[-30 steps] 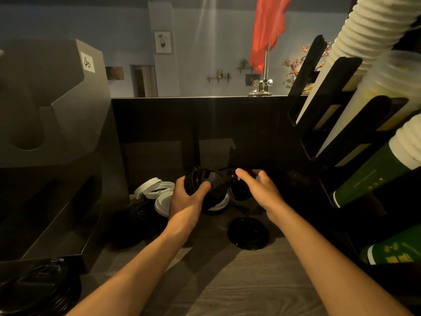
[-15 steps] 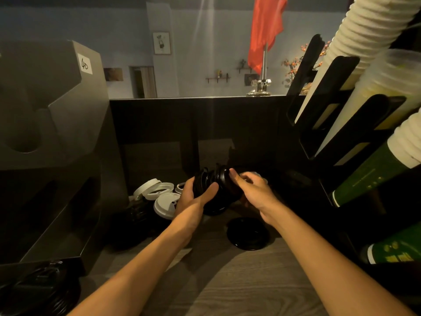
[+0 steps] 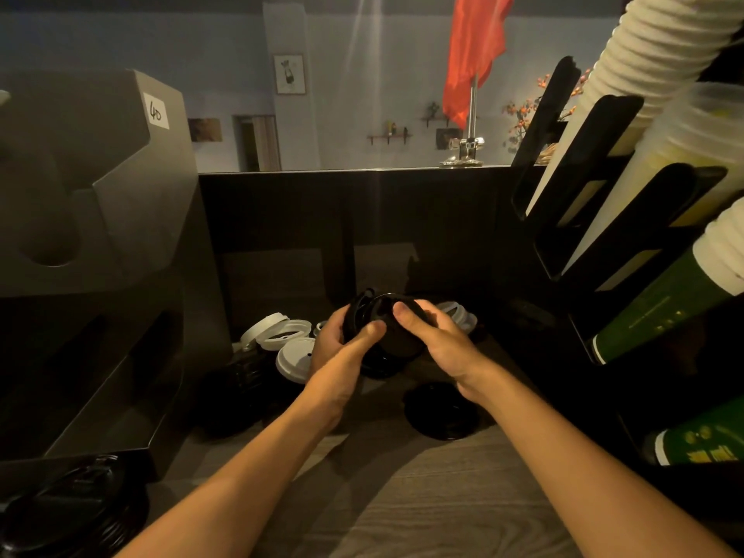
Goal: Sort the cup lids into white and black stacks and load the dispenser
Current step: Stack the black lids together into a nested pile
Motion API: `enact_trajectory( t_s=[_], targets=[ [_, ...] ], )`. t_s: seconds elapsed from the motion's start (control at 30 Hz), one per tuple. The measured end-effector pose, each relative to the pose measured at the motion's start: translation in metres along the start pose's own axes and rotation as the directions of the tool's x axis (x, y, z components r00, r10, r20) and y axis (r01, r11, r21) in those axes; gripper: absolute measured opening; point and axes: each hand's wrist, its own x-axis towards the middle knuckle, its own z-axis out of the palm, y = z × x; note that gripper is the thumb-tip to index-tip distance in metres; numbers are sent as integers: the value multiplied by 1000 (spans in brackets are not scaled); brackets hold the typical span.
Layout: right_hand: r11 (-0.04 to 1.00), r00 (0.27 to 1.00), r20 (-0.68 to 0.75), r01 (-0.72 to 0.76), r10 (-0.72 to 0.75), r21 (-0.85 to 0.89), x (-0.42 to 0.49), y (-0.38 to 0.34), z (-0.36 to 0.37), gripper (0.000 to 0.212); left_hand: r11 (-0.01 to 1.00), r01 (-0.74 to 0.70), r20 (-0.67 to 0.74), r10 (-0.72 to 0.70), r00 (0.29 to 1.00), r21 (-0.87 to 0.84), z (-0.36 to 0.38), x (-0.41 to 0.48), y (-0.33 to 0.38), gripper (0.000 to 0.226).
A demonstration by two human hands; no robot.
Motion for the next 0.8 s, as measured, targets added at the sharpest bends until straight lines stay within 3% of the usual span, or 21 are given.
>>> enact_trajectory(
  t_s=[0.13, 0.23, 0.37, 0.47, 0.5, 0.57, 0.63, 0.7, 0.8],
  targets=[
    [997, 993, -96, 69, -66, 26, 0, -3, 1, 57, 999, 15, 33, -14, 999, -41, -1, 1, -2, 67],
    [995, 987, -137, 90, -84, 38, 0, -2, 4, 49, 997, 59, 54, -56, 997, -53, 0, 3, -3, 81],
    [997, 995, -79, 70, -67, 41, -1, -1, 10, 29, 999, 43, -46, -43, 998, 11, -1, 3, 1, 69],
    [997, 995, -91, 32, -26, 65, 4, 4, 12, 36, 999, 10, -153, -5, 988, 34, -3, 6, 6, 58],
    [999, 991, -130, 41, -42, -9, 7, 6, 13, 30, 1000, 9, -190, -4, 982, 29, -4, 7, 7, 59],
    [923, 974, -127, 130, -187, -363, 12, 14, 8, 19, 999, 23, -269, -15, 963, 27, -7, 12, 7, 59],
    [766, 965, 50, 234, -256, -598, 13, 19, 5, 37, 999, 37, -322, -29, 946, 20, -9, 15, 8, 57],
    [676, 964, 203, 264, -171, -688, 12, 23, 7, 49, 998, 59, -350, -50, 935, 13, -10, 18, 7, 60],
    [479, 983, 180, 168, -21, -861, 13, 30, 11, 54, 995, 96, -343, -80, 936, 30, -9, 19, 3, 68]
  ],
)
